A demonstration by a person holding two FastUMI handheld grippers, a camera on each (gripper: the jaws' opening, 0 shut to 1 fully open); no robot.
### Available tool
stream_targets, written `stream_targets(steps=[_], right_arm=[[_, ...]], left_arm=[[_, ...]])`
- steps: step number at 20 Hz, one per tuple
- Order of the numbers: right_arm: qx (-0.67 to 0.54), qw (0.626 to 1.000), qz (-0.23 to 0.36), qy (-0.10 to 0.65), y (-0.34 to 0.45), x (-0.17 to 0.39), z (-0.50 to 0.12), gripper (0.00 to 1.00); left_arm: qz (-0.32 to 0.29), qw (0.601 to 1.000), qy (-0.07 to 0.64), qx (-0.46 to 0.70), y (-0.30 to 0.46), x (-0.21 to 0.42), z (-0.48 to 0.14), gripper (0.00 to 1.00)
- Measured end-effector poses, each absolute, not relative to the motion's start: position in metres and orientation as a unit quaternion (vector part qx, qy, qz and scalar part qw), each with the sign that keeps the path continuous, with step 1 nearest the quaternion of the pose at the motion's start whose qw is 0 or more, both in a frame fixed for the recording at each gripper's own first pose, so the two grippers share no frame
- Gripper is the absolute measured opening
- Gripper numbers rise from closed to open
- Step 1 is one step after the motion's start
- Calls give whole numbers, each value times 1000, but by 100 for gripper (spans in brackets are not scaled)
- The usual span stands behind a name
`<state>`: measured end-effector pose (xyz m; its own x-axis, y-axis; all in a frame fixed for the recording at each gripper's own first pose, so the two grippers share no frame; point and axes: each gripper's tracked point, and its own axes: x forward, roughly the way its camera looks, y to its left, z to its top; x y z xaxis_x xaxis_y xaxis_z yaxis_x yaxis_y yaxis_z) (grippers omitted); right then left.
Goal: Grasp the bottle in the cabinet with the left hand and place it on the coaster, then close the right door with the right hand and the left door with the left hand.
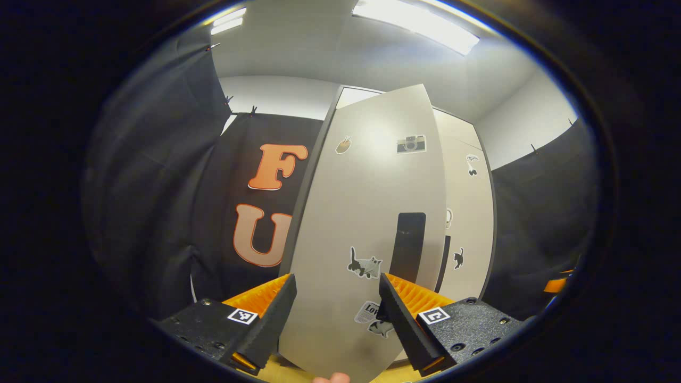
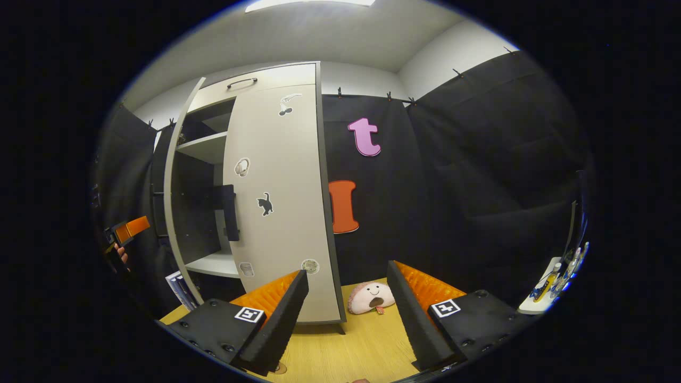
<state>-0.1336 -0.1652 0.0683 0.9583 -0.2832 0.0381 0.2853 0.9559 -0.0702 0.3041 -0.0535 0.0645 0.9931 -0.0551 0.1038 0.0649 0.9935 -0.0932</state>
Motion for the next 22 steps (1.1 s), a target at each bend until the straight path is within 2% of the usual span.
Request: stream_targets(steps=[10,17,18,19,21,22], right_arm=[[-32,986,-160,-15,-174,-145,73,98],[-20,986,-168,-5,-178,-151,59,98],[-15,986,-168,-3,-179,-152,57,98],[-12,985,-170,-4,-180,-152,55,98],[-6,985,-173,-5,-182,-154,53,98],[-4,985,-172,-5,-181,-153,52,98]], left_arm=[[-80,995,-29,-55,-99,336,49,95],[-81,996,-12,-38,-116,365,34,95],[-80,996,-14,-36,-117,369,33,98],[-80,996,-15,-35,-119,371,31,94],[-79,996,-17,-36,-125,379,28,98],[-77,996,-18,-39,-126,383,26,95]])
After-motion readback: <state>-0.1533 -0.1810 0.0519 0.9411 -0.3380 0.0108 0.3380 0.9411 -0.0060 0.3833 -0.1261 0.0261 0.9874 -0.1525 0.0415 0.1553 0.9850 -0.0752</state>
